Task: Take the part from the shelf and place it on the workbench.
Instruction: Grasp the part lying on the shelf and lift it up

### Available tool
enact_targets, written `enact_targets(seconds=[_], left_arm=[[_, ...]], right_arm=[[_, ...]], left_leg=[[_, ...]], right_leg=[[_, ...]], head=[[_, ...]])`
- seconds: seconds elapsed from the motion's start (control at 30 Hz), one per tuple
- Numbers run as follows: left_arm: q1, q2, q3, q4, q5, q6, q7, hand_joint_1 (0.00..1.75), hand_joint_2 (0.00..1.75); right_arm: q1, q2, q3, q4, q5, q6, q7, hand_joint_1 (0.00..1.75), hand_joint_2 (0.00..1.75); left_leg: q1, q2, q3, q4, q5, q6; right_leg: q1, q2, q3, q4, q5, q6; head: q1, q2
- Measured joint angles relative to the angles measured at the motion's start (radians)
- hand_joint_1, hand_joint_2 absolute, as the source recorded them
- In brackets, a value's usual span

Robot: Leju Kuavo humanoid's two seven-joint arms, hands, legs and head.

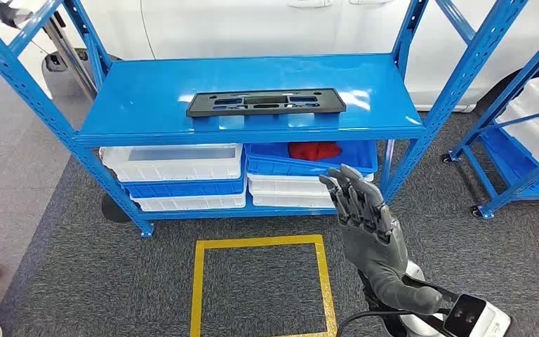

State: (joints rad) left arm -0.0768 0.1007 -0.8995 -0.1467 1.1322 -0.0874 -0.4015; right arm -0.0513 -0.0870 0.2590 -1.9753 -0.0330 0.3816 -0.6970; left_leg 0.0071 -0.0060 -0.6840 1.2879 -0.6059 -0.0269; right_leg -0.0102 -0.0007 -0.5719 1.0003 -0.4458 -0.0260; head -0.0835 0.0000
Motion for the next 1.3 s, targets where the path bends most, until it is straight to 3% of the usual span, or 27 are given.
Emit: enact_targets(seconds=[0.07,0.1,0.17,0.23,0.33,0.4,0.47,0.53,0.57,0.6,0.67,0.73,0.77,0.87,0.93,1.03,1.07,1.1,1.13,1.2,1.23,1.3], left_arm=[[0.001,0.000,0.000,0.000,0.000,0.000,0.000,0.00,0.00],[0.002,0.000,0.000,0.001,0.000,0.000,0.000,0.00,0.00],[0.003,0.002,0.000,0.002,0.000,0.000,0.000,0.00,0.00],[0.004,0.004,0.000,0.003,0.000,0.000,0.000,0.00,0.00],[0.002,0.004,-0.003,0.003,0.000,-0.003,0.000,0.00,0.00],[-0.001,0.004,-0.005,0.003,0.000,-0.005,0.000,0.00,0.00],[-0.002,0.004,-0.005,0.004,0.000,-0.005,-0.001,0.00,0.00],[0.000,0.004,-0.005,0.004,0.000,-0.006,-0.001,0.00,0.00],[0.001,0.005,-0.005,0.004,0.000,-0.006,-0.001,0.00,0.00],[0.001,0.005,-0.005,0.004,0.000,-0.007,-0.001,0.00,0.00],[0.001,0.005,-0.005,0.004,0.000,-0.009,-0.002,0.00,0.00],[0.001,0.004,-0.005,0.004,0.000,-0.011,-0.003,0.00,0.00],[0.001,0.003,-0.005,0.004,0.000,-0.012,-0.003,0.00,0.00],[-0.001,0.004,-0.005,0.004,0.000,-0.014,-0.008,0.00,0.00],[-0.002,0.005,-0.005,0.004,0.000,-0.016,-0.012,0.00,0.00],[-0.001,0.005,-0.005,0.004,0.000,-0.018,-0.013,0.00,0.00],[0.001,0.005,-0.005,0.004,0.000,-0.019,-0.013,0.00,0.00],[0.002,0.006,-0.005,0.004,0.000,-0.019,-0.013,0.00,0.00],[0.003,0.006,-0.005,0.004,0.000,-0.019,-0.013,0.00,0.00],[0.003,0.008,-0.005,0.004,0.000,-0.019,-0.013,0.00,0.00],[0.002,0.009,-0.005,0.004,0.000,-0.019,-0.013,0.00,0.00],[0.001,0.010,-0.005,0.005,0.000,-0.020,-0.013,0.00,0.00]], right_arm=[[0.000,0.000,0.000,0.006,-0.004,0.003,0.000,0.00,0.00],[0.000,0.000,0.000,0.011,-0.008,0.007,0.000,0.00,0.00],[-0.001,0.000,0.000,0.019,-0.013,0.015,0.000,0.00,0.00],[-0.004,0.002,0.000,0.025,-0.016,0.017,0.000,0.00,0.00],[-0.005,0.005,0.000,0.031,-0.011,0.017,0.000,0.00,0.00],[-0.005,0.005,0.000,0.033,0.000,0.015,0.000,0.00,0.00],[-0.006,0.005,0.000,0.034,0.013,0.012,0.000,0.00,0.00],[-0.005,0.005,0.000,0.038,0.020,0.010,0.000,0.00,0.00],[-0.005,0.005,0.000,0.041,0.020,0.010,0.000,0.00,0.00],[-0.004,0.005,0.000,0.044,0.021,0.010,0.000,0.00,0.00],[-0.005,0.005,0.000,0.048,0.020,0.011,0.000,0.00,0.00],[-0.008,0.005,0.000,0.050,0.020,0.011,0.000,0.00,0.00],[-0.009,0.006,0.000,0.051,0.020,0.011,0.000,0.00,0.00],[-0.010,0.005,0.000,0.054,0.020,0.012,0.000,0.00,0.00],[-0.009,0.005,0.000,0.056,0.017,0.013,0.000,0.00,0.00],[-0.004,0.005,0.000,0.060,0.014,0.016,0.000,0.00,0.00],[-0.002,0.005,0.000,0.061,0.014,0.018,0.000,0.00,0.00],[-0.001,0.005,0.000,0.063,0.014,0.019,0.000,0.00,0.00],[0.000,0.005,0.000,0.064,0.014,0.021,0.000,0.00,0.00],[0.000,0.005,0.000,0.066,0.014,0.026,0.000,0.00,0.00],[0.000,0.005,0.000,0.067,0.014,0.028,0.000,0.00,0.00],[-0.001,0.005,0.000,0.069,0.014,0.031,0.000,0.00,0.00]], left_leg=[[0.004,0.000,-0.010,0.005,0.016,-0.003],[0.007,0.000,-0.008,-0.013,0.042,-0.006],[0.014,-0.012,0.041,-0.139,0.126,-0.009],[0.018,-0.038,0.091,-0.251,0.169,-0.005],[0.015,-0.041,0.102,-0.276,0.163,0.012],[0.017,-0.032,0.110,-0.283,0.163,0.025],[0.017,-0.023,0.119,-0.288,0.160,0.037],[0.012,-0.016,0.123,-0.288,0.155,0.044],[0.010,-0.014,0.125,-0.287,0.152,0.045],[0.008,-0.013,0.129,-0.287,0.148,0.046],[0.006,-0.013,0.142,-0.287,0.140,0.043],[0.001,-0.013,0.150,-0.286,0.130,0.036],[0.000,-0.013,0.151,-0.285,0.126,0.031],[0.000,-0.010,0.156,-0.286,0.116,0.015],[0.001,-0.006,0.140,-0.240,0.089,0.005],[0.005,-0.003,0.038,-0.053,0.017,-0.004],[0.006,-0.003,0.009,-0.012,0.014,-0.006],[0.006,-0.003,-0.003,-0.006,0.030,-0.006],[0.006,-0.002,0.004,-0.040,0.065,-0.006],[0.005,-0.002,0.054,-0.170,0.146,0.000],[0.003,-0.003,0.077,-0.226,0.169,0.005],[-0.002,-0.003,0.096,-0.269,0.172,0.017]], right_leg=[[-0.001,0.006,0.003,0.000,-0.002,0.002],[-0.002,0.013,0.006,0.001,-0.005,0.004],[-0.005,0.028,0.017,0.002,-0.013,0.011],[-0.005,0.043,0.019,0.007,-0.020,0.022],[-0.006,0.062,0.014,0.007,-0.022,0.039],[-0.006,0.052,0.008,0.023,-0.035,0.050],[-0.004,0.025,-0.039,0.115,-0.080,0.055],[-0.004,0.012,-0.119,0.252,-0.126,0.056],[-0.004,0.011,-0.145,0.290,-0.127,0.055],[-0.003,0.011,-0.151,0.287,-0.107,0.053],[-0.002,0.010,-0.104,0.175,-0.027,0.043],[0.004,0.006,-0.050,0.056,0.019,0.032],[0.007,0.005,-0.038,0.029,0.022,0.028],[0.007,0.007,-0.030,0.014,0.012,0.018],[0.002,0.006,-0.016,0.005,0.009,0.007],[0.004,0.004,-0.001,0.003,-0.003,-0.003],[0.004,0.004,0.004,0.003,-0.007,-0.004],[0.004,0.005,0.010,0.004,-0.012,-0.003],[0.004,0.007,0.018,0.004,-0.018,-0.002],[0.006,0.008,0.036,0.005,-0.032,0.004],[0.007,0.009,0.041,0.006,-0.038,0.008],[0.008,0.010,0.044,0.006,-0.044,0.019]], head=[[0.000,0.000],[0.000,0.000],[0.000,0.000],[0.000,0.000],[0.000,0.000],[0.000,0.000],[0.000,0.000],[0.000,0.000],[0.000,0.000],[0.000,0.000],[0.000,0.000],[0.000,0.000],[0.000,0.000],[0.000,0.000],[0.000,0.000],[0.000,0.000],[0.000,0.000],[0.000,0.000],[0.000,0.000],[0.000,0.000],[0.000,0.000],[0.000,0.000]])
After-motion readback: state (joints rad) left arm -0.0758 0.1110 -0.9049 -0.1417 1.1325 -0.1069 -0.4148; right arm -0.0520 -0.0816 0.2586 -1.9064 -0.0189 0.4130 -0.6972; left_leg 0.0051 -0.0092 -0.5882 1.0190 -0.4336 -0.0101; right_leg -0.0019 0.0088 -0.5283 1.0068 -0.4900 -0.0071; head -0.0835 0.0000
